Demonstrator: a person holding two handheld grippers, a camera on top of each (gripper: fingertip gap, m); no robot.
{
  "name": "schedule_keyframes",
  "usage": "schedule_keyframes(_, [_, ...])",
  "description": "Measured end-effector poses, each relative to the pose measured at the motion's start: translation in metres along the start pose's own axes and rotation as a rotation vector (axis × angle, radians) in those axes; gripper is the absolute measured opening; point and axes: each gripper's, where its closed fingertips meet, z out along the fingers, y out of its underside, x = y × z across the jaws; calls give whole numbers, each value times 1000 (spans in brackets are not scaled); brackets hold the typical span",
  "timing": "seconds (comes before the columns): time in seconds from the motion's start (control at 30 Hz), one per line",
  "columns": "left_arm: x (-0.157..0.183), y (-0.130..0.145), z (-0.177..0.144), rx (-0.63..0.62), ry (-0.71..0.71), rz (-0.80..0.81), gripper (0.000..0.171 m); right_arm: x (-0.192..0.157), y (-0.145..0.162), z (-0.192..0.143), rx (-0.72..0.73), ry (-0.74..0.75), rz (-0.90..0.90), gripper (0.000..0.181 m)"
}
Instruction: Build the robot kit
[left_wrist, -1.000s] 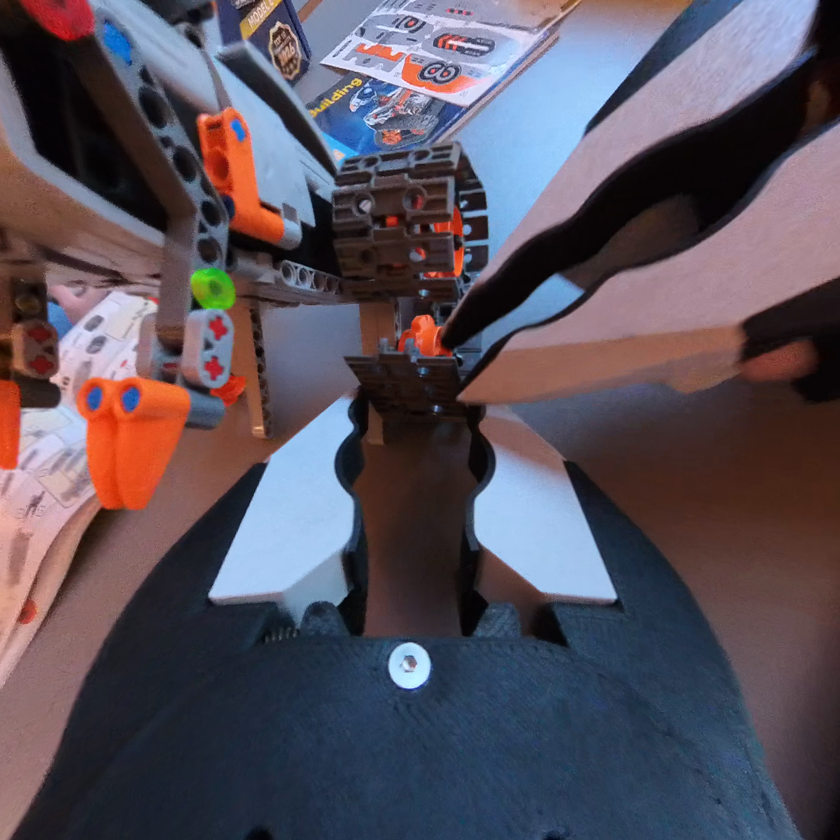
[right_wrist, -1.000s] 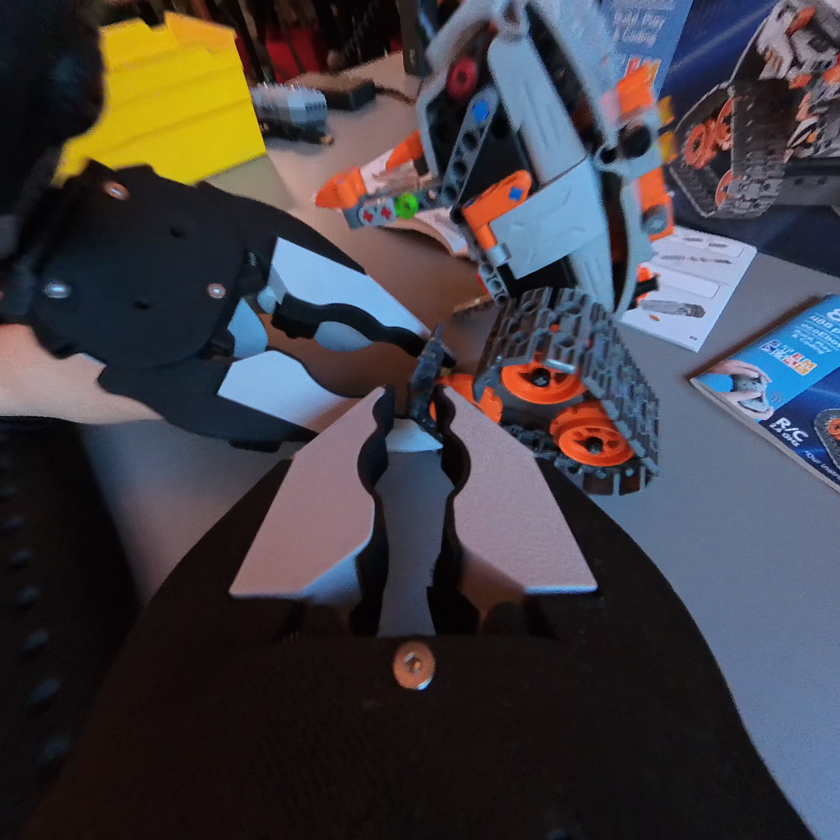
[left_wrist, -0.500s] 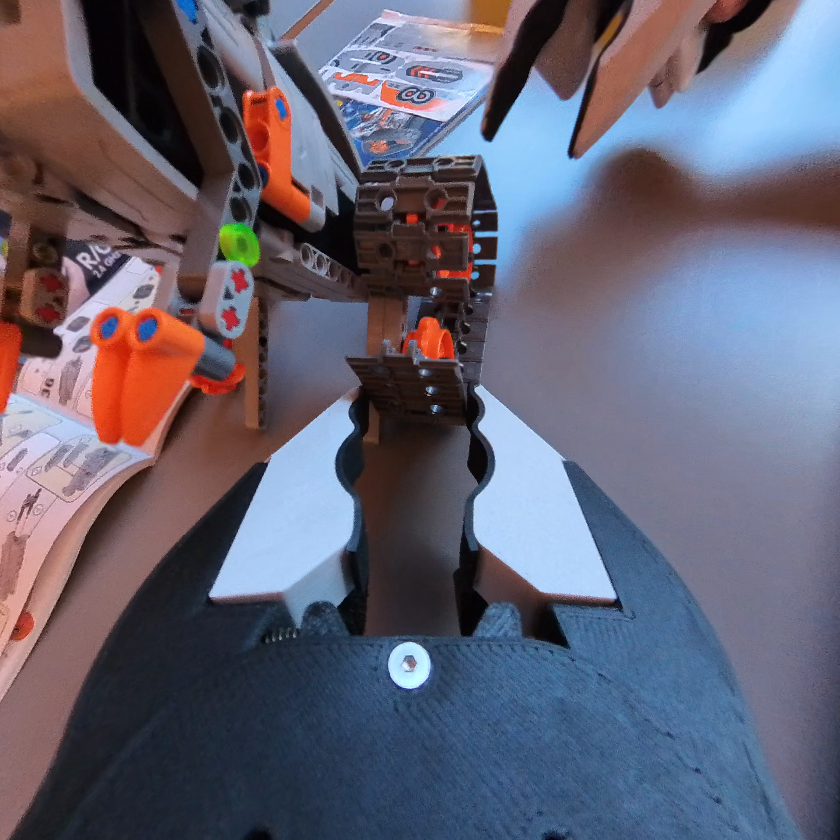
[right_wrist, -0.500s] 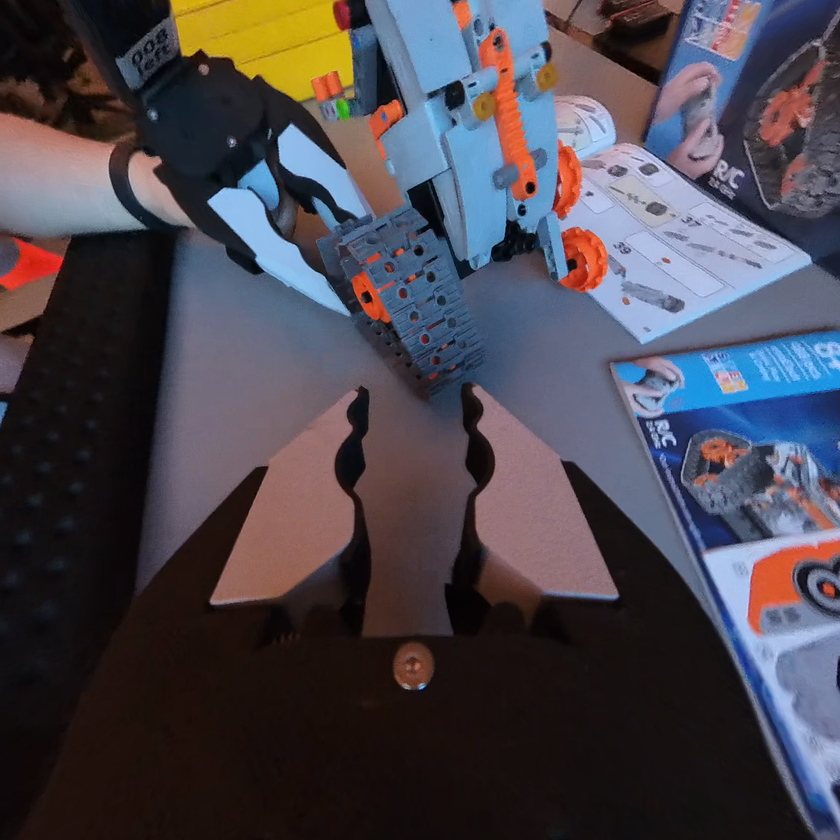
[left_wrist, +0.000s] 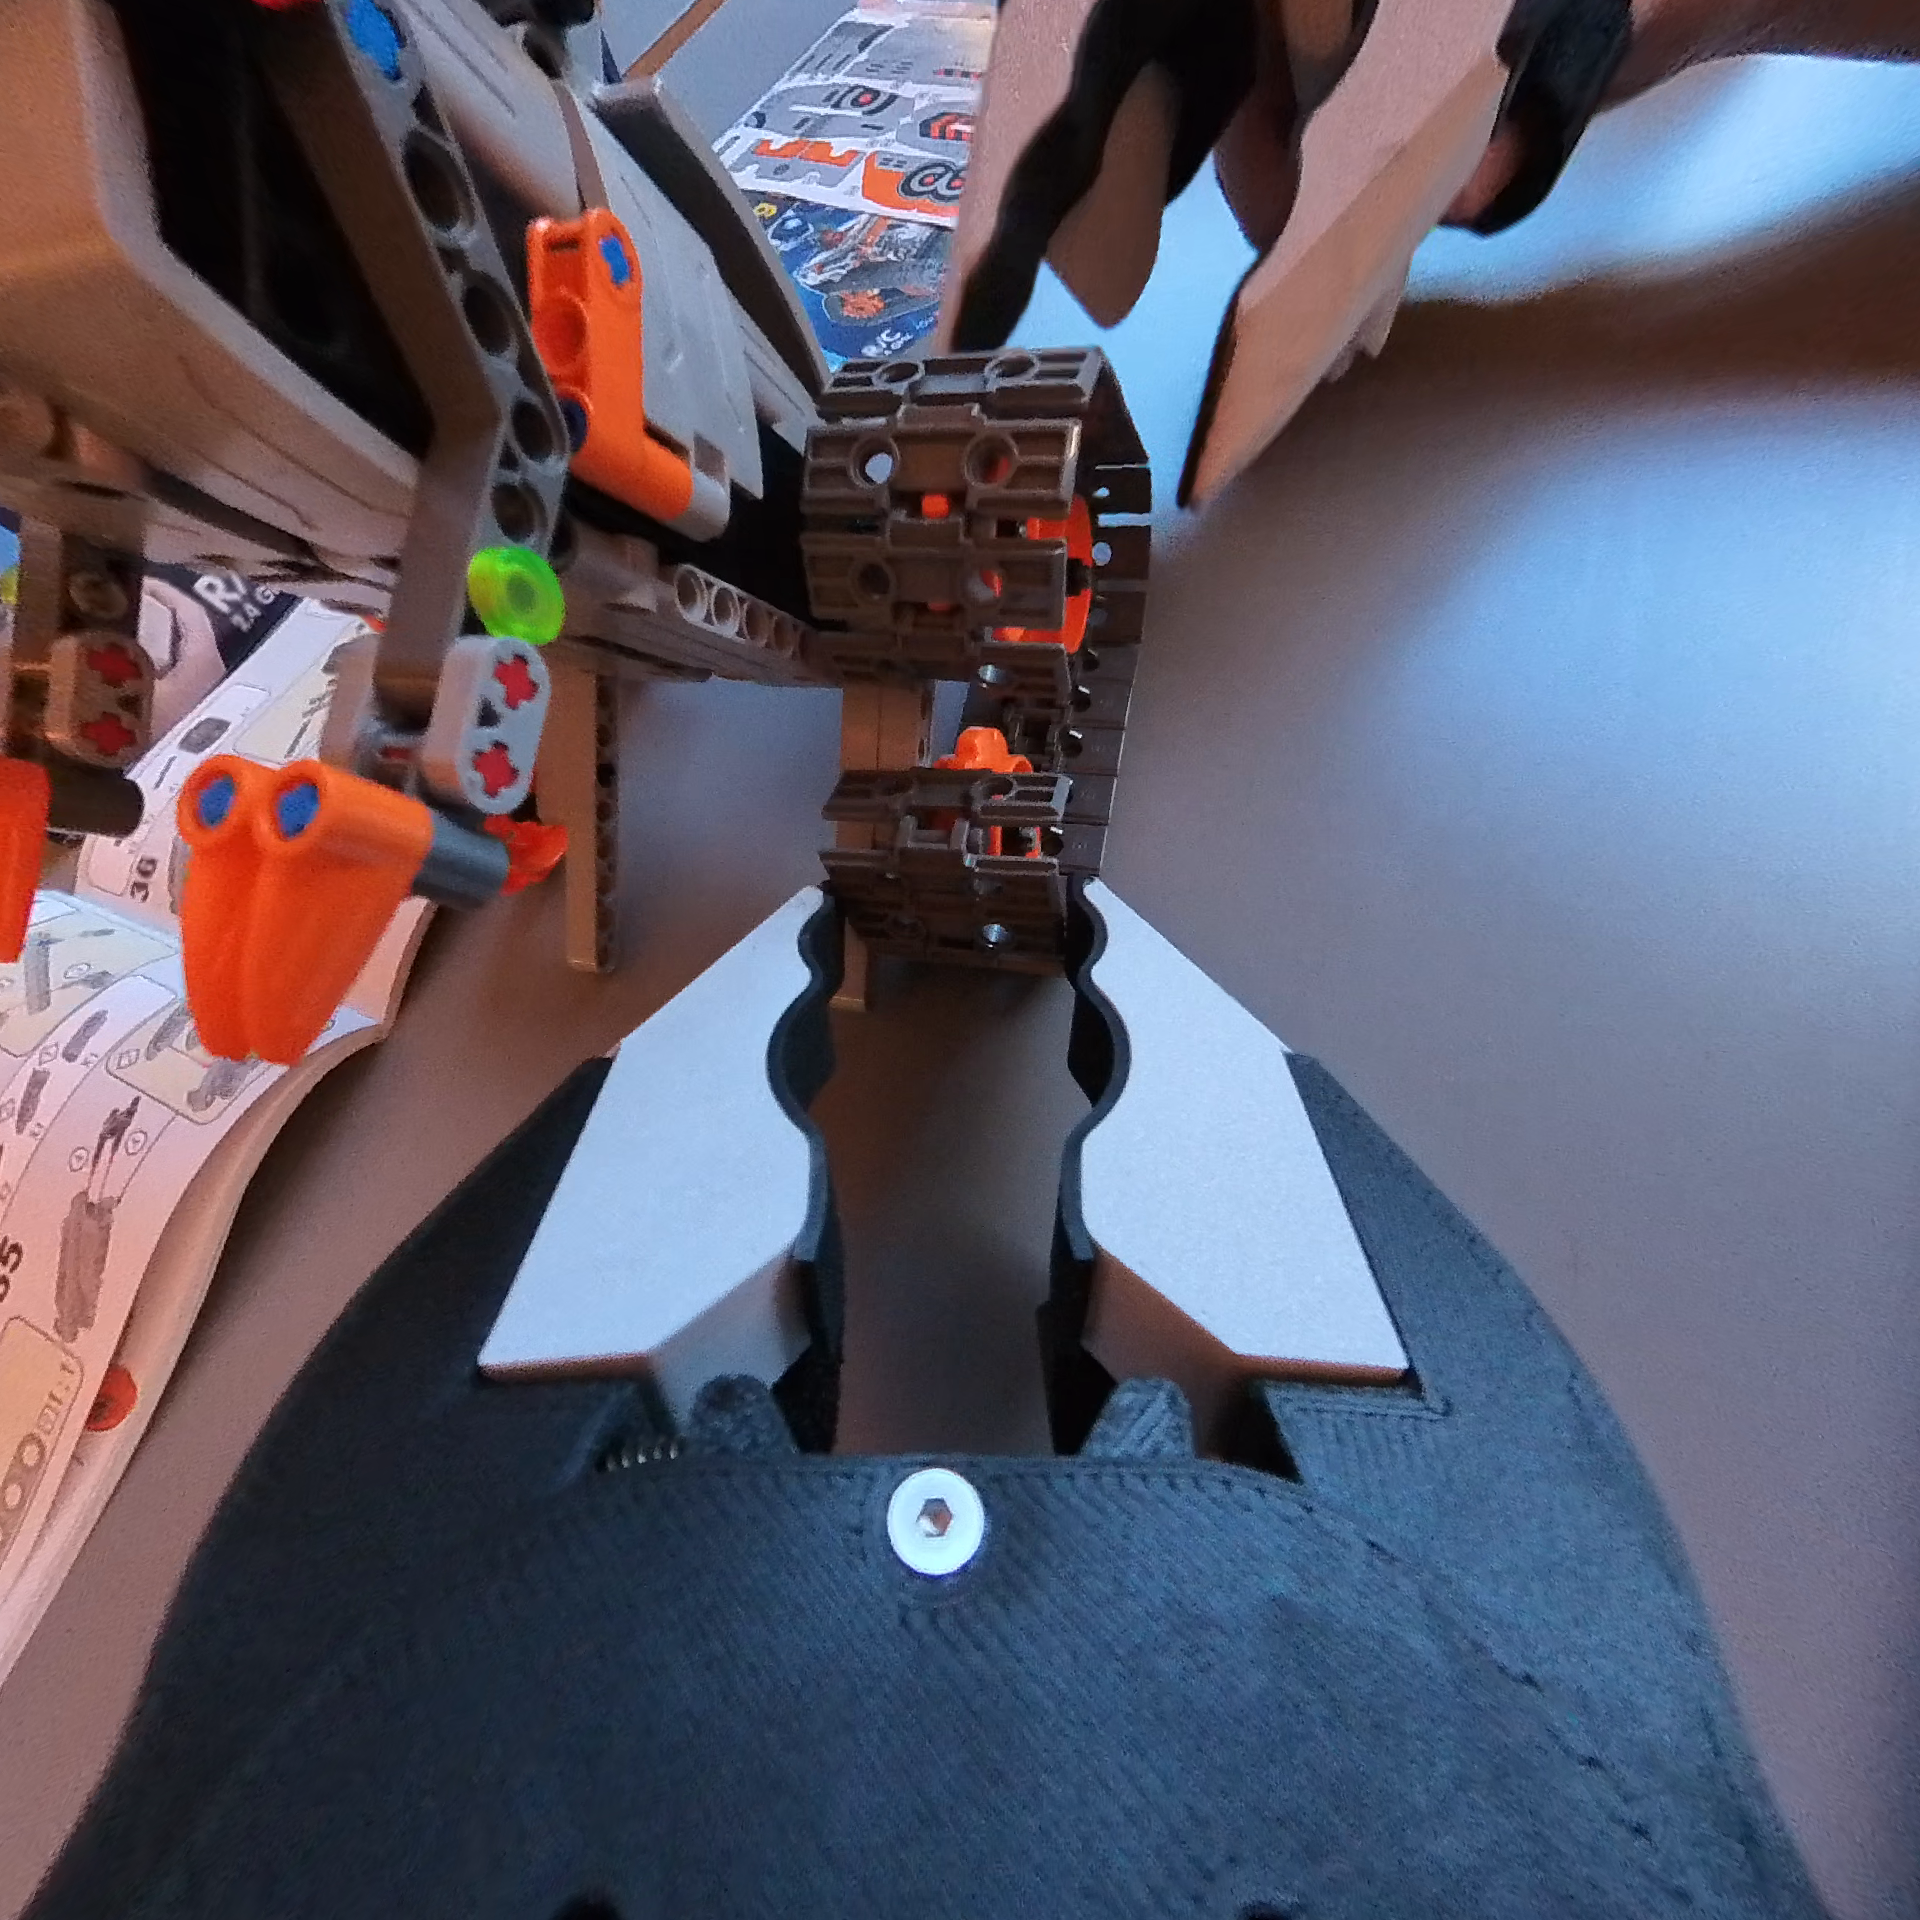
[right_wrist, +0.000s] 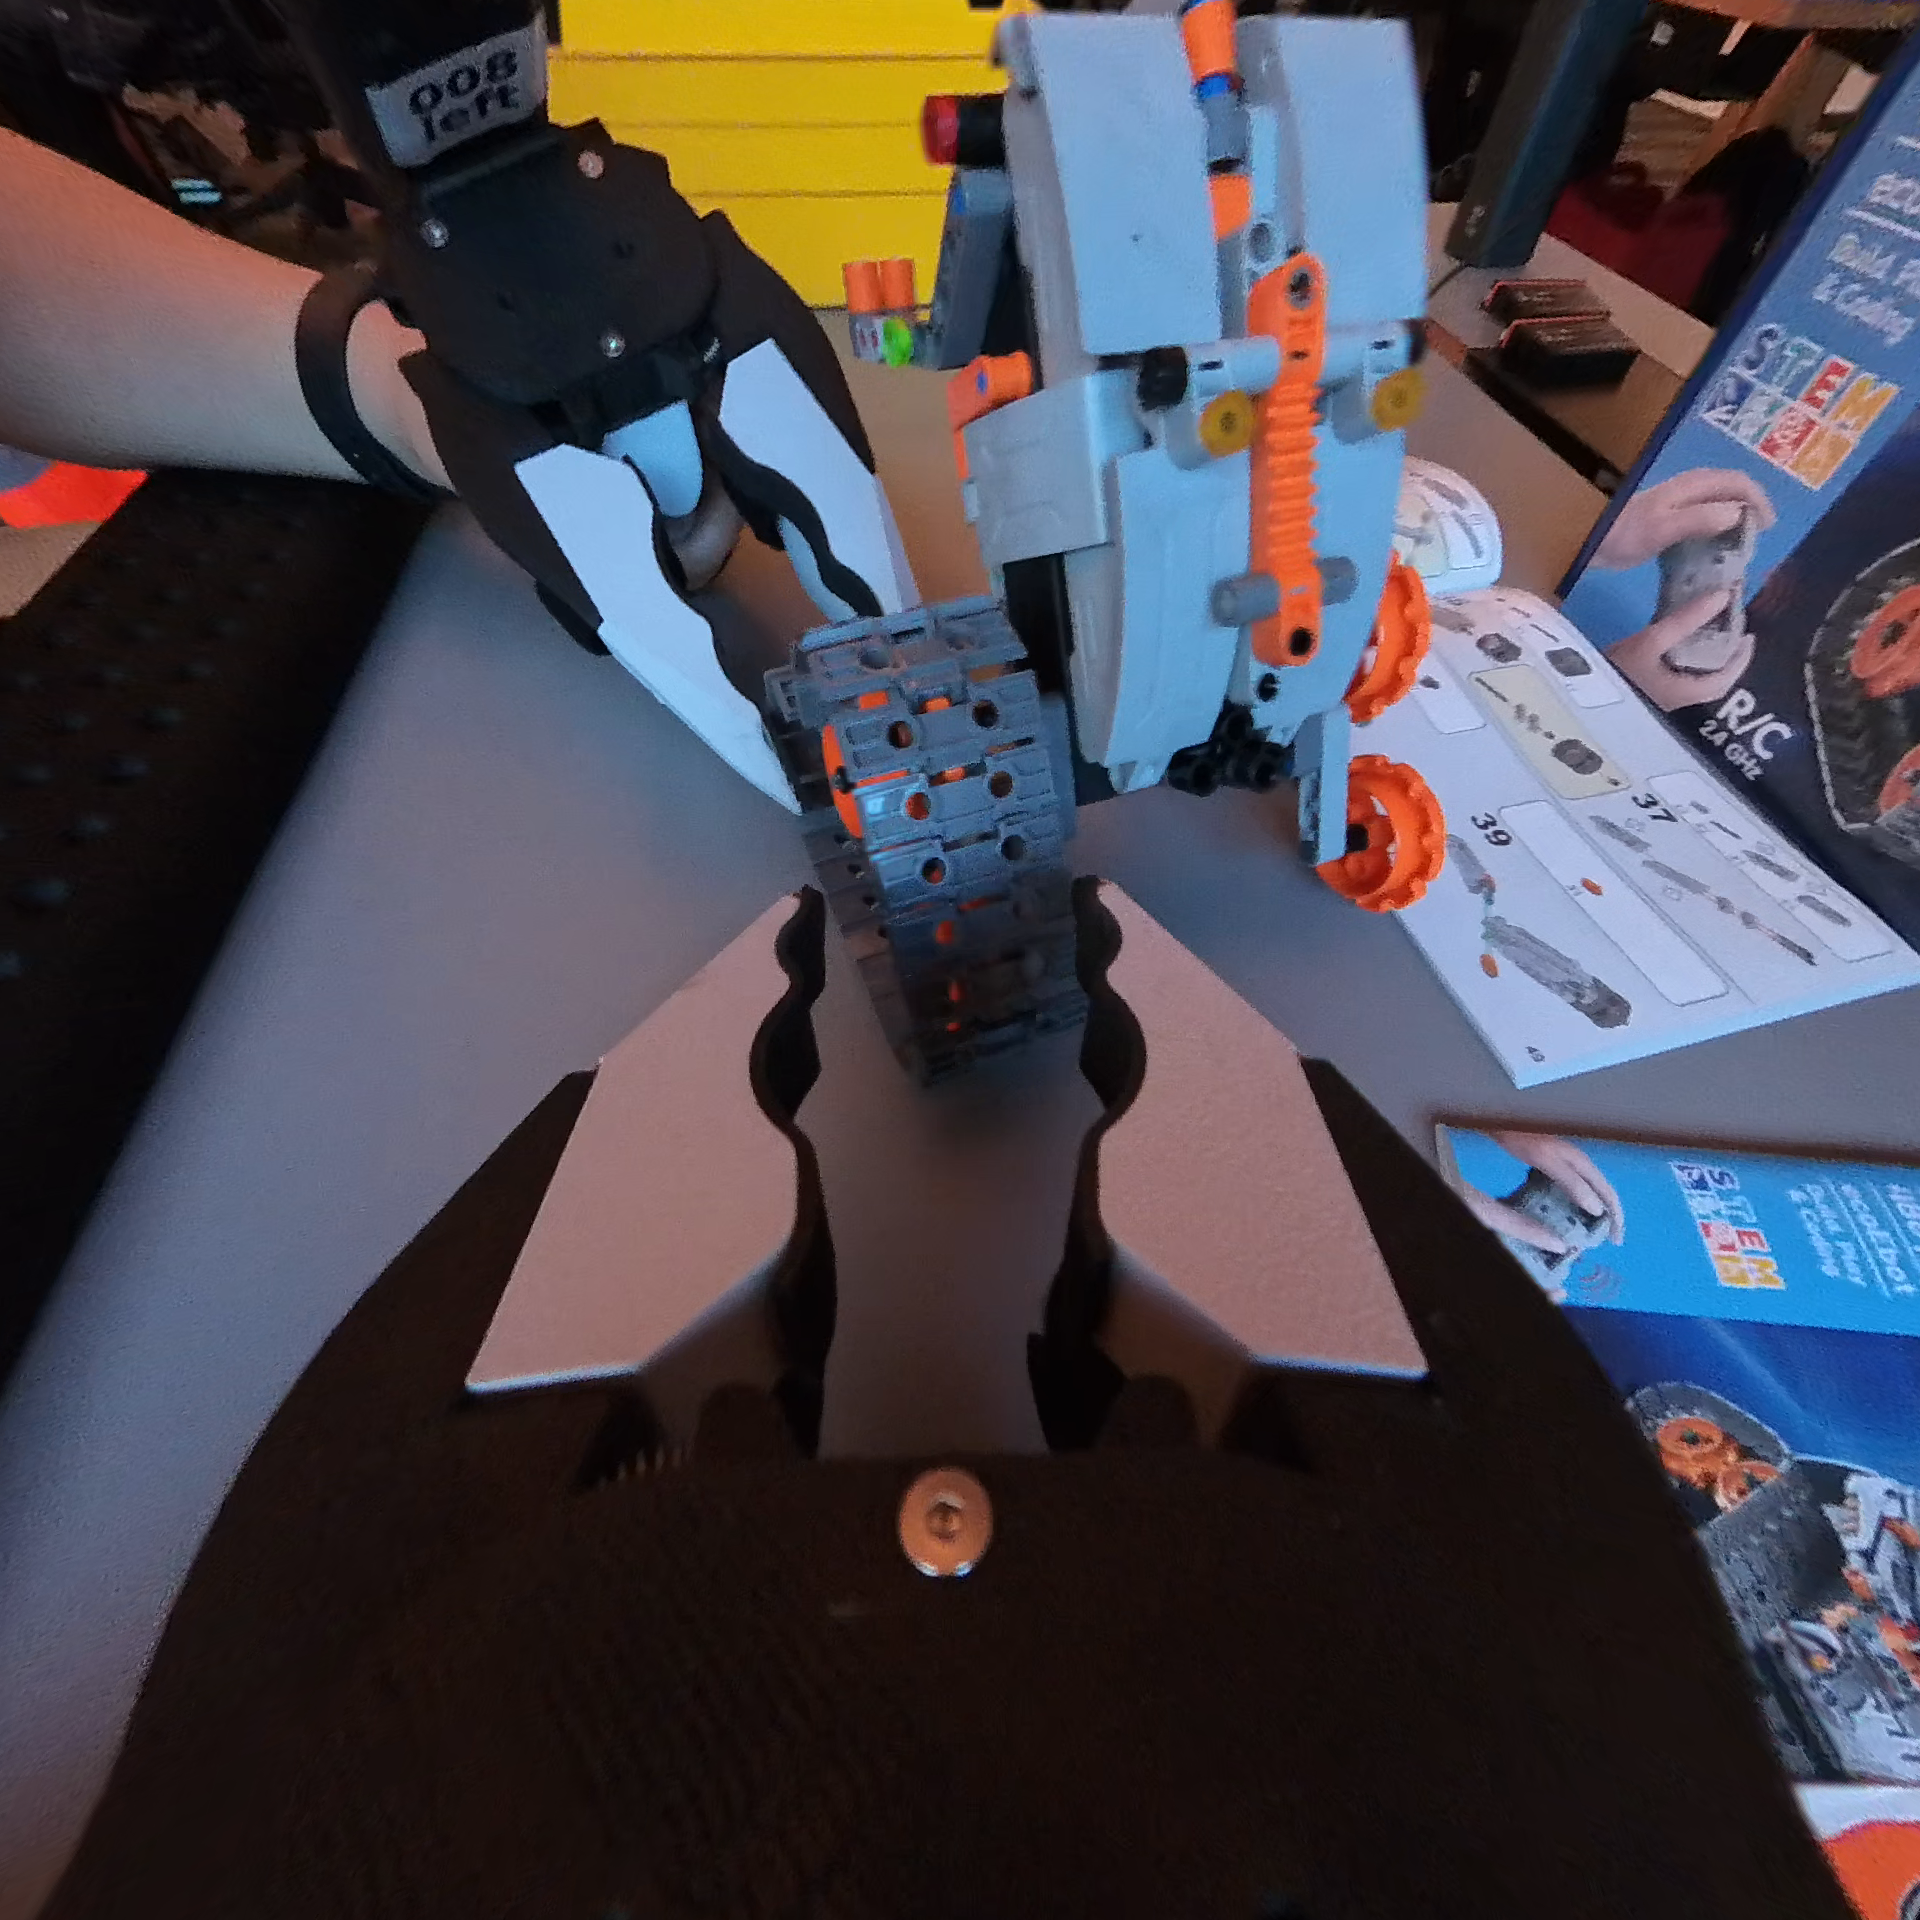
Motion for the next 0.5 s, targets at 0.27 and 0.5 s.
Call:
schedule_keyframes(0.27, [0, 1, 1, -69, -14, 57, 42, 0, 2, 5, -22, 64, -56, 48])
schedule_keyframes(0.5, [0, -3, 1, -82, 14, 39, 42, 0, 2, 6, -34, 95, -53, 48])
